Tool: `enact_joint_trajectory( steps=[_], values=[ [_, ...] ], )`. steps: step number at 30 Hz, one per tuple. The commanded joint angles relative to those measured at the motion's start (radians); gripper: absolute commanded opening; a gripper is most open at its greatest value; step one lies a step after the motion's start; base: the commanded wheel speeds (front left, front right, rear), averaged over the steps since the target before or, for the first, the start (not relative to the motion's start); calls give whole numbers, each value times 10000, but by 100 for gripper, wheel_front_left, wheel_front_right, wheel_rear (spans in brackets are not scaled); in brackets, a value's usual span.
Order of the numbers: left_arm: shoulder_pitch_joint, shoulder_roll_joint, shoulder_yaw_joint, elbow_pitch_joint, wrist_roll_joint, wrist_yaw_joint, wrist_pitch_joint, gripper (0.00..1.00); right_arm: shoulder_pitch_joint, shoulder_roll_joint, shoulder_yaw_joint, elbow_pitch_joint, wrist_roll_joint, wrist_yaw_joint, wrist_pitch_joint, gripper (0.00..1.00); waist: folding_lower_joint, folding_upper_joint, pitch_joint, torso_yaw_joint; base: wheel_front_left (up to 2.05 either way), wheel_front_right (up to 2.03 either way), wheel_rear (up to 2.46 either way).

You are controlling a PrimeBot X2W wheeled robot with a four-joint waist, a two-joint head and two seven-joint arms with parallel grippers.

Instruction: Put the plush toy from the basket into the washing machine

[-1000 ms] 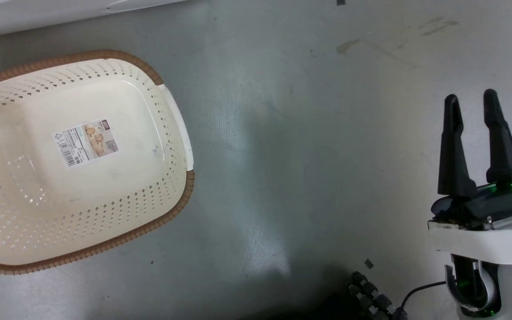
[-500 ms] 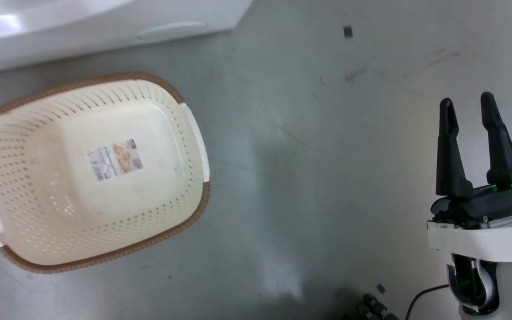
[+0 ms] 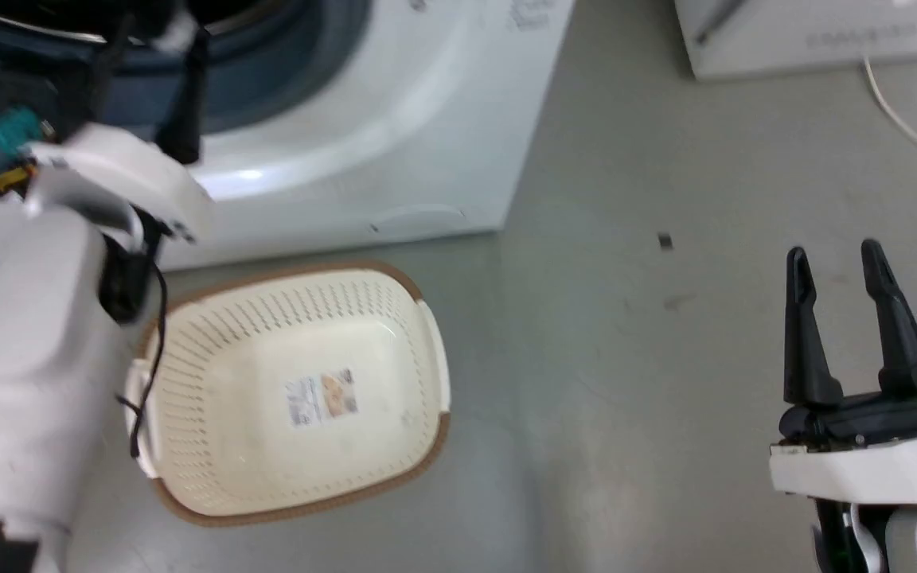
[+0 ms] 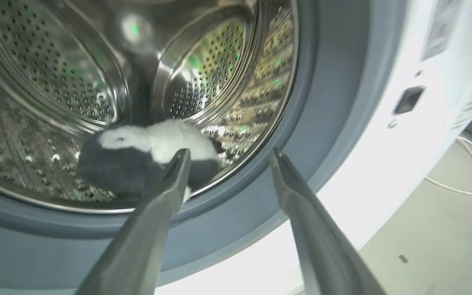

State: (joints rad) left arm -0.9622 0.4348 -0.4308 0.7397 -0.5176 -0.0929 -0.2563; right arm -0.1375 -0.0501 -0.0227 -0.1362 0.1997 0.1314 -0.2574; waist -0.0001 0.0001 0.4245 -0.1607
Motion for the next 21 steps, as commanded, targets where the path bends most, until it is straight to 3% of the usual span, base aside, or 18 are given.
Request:
enact_joint_trajectory(
  steps=[1,8,11,21],
  values=[
    [880,-138,320,-883,149,224,-50,100,221,-1,-67,48,-139,-7,-44,100,1,-1,-1221,882,0,0,0],
    [4277,-932,1833,-4099,492,1043,-53,100,758,-1,-369,209,-341,-7,-44,100,1,-1,-2204,1439,0,0,0],
    [5193,-1154,2215,-4862,743,1234,-53,100,897,-1,-409,250,-388,-7,-44,100,1,-1,-2388,1551,0,0,0],
    [8174,-2051,3024,-6315,1804,1134,-54,100,1562,-1,-420,397,-487,-7,-44,100,1,-1,-3252,1911,0,0,0]
  ],
)
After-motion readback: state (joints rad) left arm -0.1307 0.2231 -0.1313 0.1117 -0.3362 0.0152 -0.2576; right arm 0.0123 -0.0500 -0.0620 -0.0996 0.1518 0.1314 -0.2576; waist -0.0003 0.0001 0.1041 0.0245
